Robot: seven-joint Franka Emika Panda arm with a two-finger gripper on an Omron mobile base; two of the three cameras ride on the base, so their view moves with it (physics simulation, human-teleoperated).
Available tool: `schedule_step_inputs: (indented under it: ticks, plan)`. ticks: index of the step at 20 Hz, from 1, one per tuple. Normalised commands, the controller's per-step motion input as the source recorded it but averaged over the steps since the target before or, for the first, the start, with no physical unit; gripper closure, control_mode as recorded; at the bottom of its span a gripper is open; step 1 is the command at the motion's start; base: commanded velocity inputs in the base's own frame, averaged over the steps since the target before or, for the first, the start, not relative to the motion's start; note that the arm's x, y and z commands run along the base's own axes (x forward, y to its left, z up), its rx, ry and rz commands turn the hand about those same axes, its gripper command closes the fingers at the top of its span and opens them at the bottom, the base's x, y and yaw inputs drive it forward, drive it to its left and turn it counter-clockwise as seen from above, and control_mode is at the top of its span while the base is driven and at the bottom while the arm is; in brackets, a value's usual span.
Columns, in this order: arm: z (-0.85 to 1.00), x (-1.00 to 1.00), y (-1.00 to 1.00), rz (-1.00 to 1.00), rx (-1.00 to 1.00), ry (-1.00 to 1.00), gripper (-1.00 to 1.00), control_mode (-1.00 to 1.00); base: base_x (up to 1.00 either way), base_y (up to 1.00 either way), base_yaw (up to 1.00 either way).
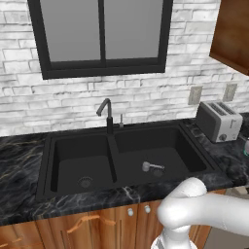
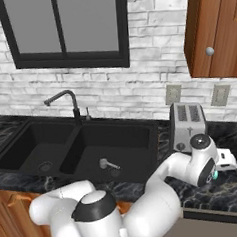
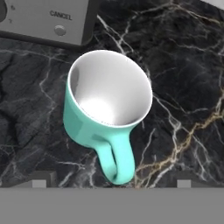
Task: Move any existing items from the left basin to the right basin for drying. Then move the mug from the counter to the left basin of the sink for washing.
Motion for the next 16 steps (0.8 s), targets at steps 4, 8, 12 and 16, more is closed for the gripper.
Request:
schedule_step_inputs:
  ticks: [4, 8, 12, 16]
  plan:
    - [0.0, 0.13, -0.01, 0.01, 0.01, 0.0, -1.0, -1.0, 0.0, 0.0, 0.0]
    - [-0.01, 0.08, 0.0, 0.02, 0.01, 0.0, -1.0, -1.0, 0.0, 0.0, 0.0]
    - [-0.02, 0.06, -0.04, 0.03, 0.02, 0.01, -1.0, -1.0, 0.0, 0.0, 0.0]
    - [-0.03, 0.03, -0.02, 0.05, 0.01, 0.0, -1.0, -1.0, 0.0, 0.0, 0.0]
